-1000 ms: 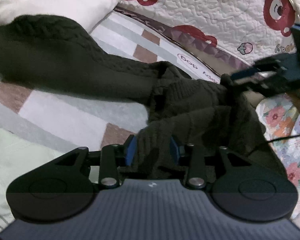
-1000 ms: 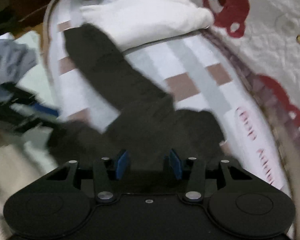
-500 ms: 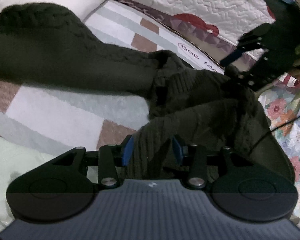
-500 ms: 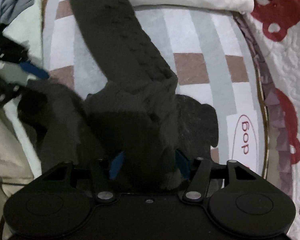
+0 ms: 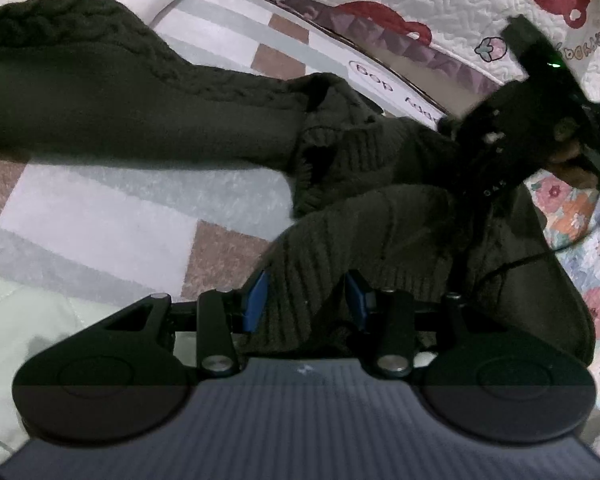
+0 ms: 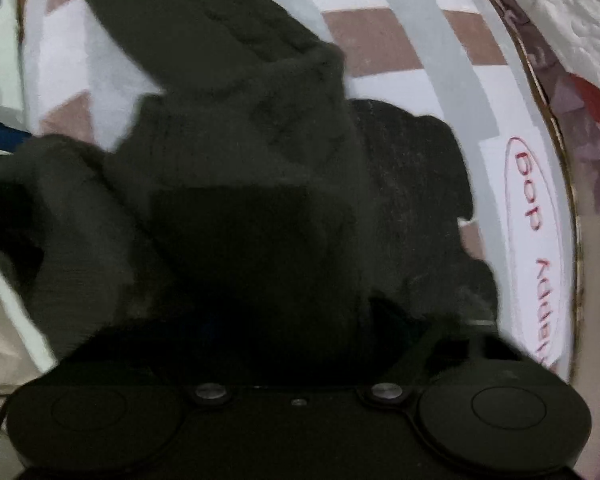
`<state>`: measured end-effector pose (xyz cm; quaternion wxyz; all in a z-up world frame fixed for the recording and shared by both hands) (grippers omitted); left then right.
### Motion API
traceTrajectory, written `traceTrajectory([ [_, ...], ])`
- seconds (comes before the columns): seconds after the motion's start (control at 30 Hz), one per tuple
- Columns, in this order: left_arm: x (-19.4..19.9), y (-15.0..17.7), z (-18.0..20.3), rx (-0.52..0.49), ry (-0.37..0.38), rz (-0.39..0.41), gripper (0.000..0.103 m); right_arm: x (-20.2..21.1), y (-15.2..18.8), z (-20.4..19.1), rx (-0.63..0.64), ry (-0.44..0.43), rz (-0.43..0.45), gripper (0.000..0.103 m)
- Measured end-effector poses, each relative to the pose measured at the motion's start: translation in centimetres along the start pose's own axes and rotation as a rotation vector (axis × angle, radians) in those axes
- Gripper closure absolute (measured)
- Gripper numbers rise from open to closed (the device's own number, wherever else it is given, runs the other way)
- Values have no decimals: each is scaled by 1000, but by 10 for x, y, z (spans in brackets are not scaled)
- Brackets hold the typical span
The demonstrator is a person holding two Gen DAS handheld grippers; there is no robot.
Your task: Fold clothes
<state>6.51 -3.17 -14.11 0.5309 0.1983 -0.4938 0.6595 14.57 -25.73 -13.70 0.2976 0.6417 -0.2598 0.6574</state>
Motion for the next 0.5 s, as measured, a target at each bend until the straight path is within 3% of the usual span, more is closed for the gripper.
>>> traceTrajectory([
  [0.13,0,1,1,-4,-7,-2,61,34,14,-24,28,117,152,87],
  [0.3,0,2,5,-30,-8,14,60,97,46,-1,-191,232,414,88],
  [0.5,-7,4,7,-14,39,-31,59,119,98,35,-408,318,579,89],
])
Point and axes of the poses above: each gripper's, at about its wrist camera, not at the fingertips, and x roughly against the way its jaws point, z to its right, y to its underside, the point moved 3 cm from there along -x, roughly the way its jaws point, and after that the axes turned 4 degrees about -y, right-handed, at the moved point
